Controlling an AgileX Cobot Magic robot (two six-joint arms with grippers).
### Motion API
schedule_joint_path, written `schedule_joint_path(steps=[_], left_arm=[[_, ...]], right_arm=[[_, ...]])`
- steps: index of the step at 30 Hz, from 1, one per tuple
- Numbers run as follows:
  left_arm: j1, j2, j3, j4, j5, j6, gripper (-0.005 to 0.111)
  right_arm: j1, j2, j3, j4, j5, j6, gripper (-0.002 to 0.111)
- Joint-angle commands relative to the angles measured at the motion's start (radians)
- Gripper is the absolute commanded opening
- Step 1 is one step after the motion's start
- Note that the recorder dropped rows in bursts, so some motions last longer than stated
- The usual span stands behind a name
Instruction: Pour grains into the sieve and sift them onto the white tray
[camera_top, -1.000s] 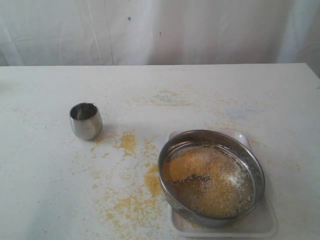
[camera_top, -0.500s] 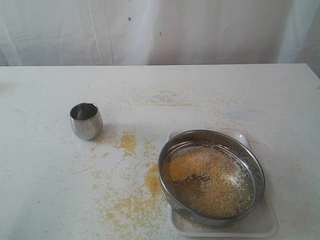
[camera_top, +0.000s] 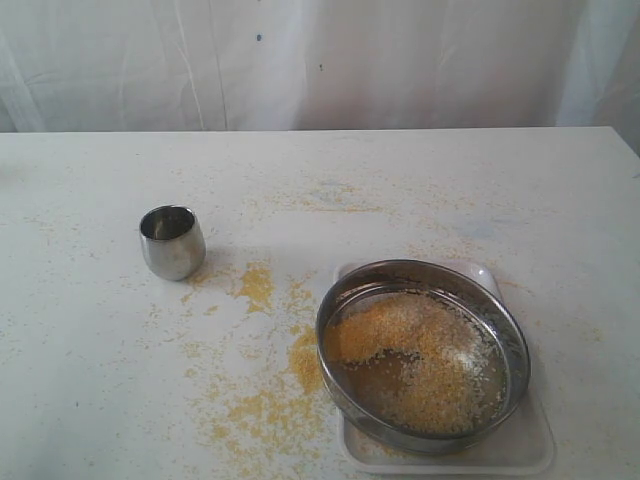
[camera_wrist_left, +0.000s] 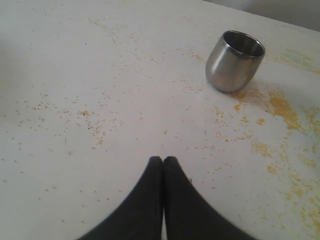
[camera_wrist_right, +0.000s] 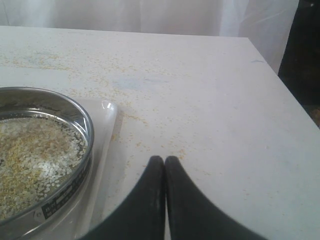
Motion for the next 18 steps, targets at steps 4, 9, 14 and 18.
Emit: schedule_joint_path(steps=[4,9,14,18], left_arm=[[0.000,-0.005,0.004,-0.004,0.004,-0.015,0.000],[0.000,-0.005,0.004,-0.004,0.004,-0.015,0.000],[0.000,-0.005,0.004,-0.004,0.004,-0.015,0.000],[0.000,-0.005,0.004,-0.004,0.004,-0.015,0.000]], right_arm=[[0.001,-0.003,0.001,-0.002,-0.006,-0.008,0.000],[0.001,-0.003,0.001,-0.002,-0.006,-0.008,0.000],[0.001,-0.003,0.001,-0.002,-0.006,-0.008,0.000],[0.001,-0.003,0.001,-0.090,-0.008,-0.114,0.000]])
